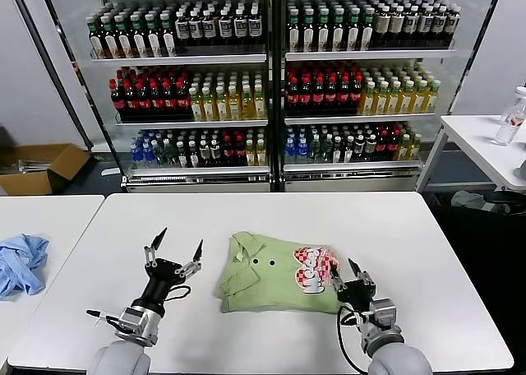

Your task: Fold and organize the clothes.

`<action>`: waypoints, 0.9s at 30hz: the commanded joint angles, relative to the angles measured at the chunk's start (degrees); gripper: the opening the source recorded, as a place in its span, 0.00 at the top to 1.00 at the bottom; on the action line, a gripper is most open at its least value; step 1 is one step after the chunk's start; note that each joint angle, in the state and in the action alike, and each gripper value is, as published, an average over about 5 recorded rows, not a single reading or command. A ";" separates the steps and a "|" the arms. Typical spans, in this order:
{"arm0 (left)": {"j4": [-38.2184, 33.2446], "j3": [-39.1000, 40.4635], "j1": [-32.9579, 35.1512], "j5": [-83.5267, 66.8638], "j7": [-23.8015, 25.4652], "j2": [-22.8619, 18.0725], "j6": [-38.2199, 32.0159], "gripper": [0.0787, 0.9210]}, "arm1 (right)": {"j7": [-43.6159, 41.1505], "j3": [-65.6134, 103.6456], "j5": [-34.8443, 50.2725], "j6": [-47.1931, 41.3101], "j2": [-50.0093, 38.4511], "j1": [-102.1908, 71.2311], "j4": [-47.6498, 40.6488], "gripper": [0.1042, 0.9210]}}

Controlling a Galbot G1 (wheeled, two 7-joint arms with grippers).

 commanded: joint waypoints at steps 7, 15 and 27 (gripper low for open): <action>2.93 0.53 -4.39 29.24 -5.74 0.83 -10.36 0.12 | -2.35 11.95 -6.46 7.79 -3.54 3.74 -1.18 0.24; 6.16 -0.88 -10.07 22.32 -2.37 0.04 -12.22 0.12 | -3.15 14.15 -5.97 7.51 -5.07 5.06 -2.25 0.12; 4.30 -0.22 -10.20 -7.01 0.45 1.04 5.12 0.12 | -5.99 14.53 -4.68 8.17 -4.90 6.99 -4.23 0.12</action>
